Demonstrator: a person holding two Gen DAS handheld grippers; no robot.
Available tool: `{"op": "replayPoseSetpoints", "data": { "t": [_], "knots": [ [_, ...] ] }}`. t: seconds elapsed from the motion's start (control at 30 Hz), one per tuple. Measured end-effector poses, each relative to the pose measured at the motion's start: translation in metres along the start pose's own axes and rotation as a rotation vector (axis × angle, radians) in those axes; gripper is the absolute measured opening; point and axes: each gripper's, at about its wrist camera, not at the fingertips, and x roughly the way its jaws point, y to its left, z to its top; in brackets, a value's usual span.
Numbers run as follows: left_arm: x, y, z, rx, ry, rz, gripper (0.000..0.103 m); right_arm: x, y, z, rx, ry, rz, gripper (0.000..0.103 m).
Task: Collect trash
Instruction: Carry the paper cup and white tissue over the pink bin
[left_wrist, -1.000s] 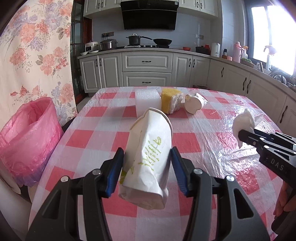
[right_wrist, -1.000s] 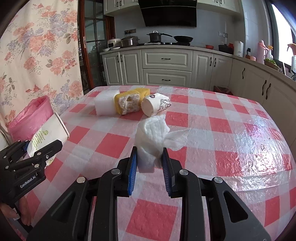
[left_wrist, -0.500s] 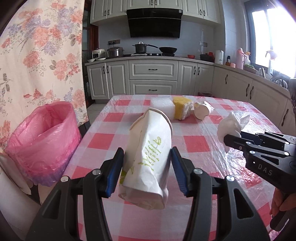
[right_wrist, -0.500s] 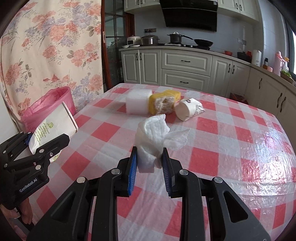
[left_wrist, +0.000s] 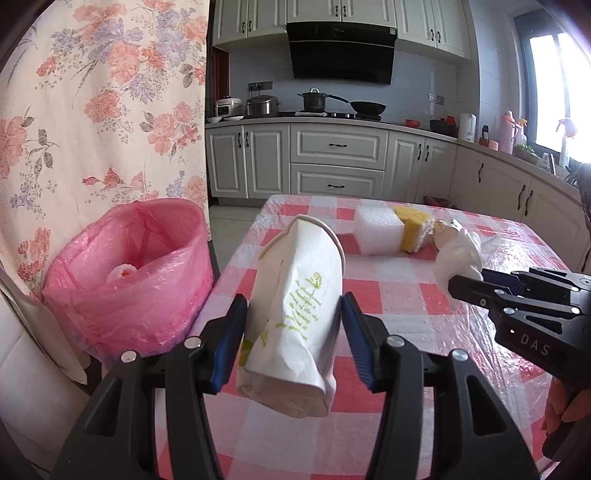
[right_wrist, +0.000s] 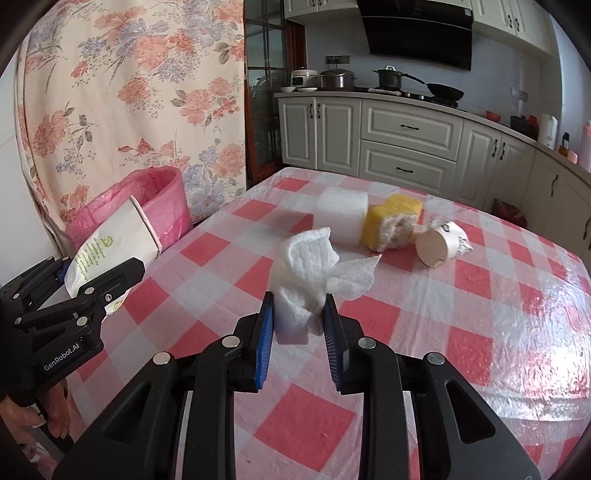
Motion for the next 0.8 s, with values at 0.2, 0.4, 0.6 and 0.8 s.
{"op": "replayPoseSetpoints", "data": {
  "t": [0.2, 0.4, 0.6, 0.8],
  "knots": [
    [-0.009, 0.022, 0.015, -0.026, -0.039, 0.045, 0.051, 0.013, 0.021, 0.024, -0.050, -0.016, 0.059, 0.026],
    [-0.019, 0.054, 0.036, -0.074, -0.078, 0.103, 0.051, 0.025, 0.052, 0.055, -0.103, -0.050, 0.146, 0.026],
    [-0.020, 0.100, 0.051, -0.117, -0.094, 0.182, 0.051, 0.039, 0.093, 0.076, -0.182, -0.060, 0.235, 0.026],
    [-0.007, 0.150, 0.064, -0.167, -0.084, 0.255, 0.052, 0.061, 0.130, 0.099, -0.231, -0.068, 0.299, 0.027]
  ]
}}
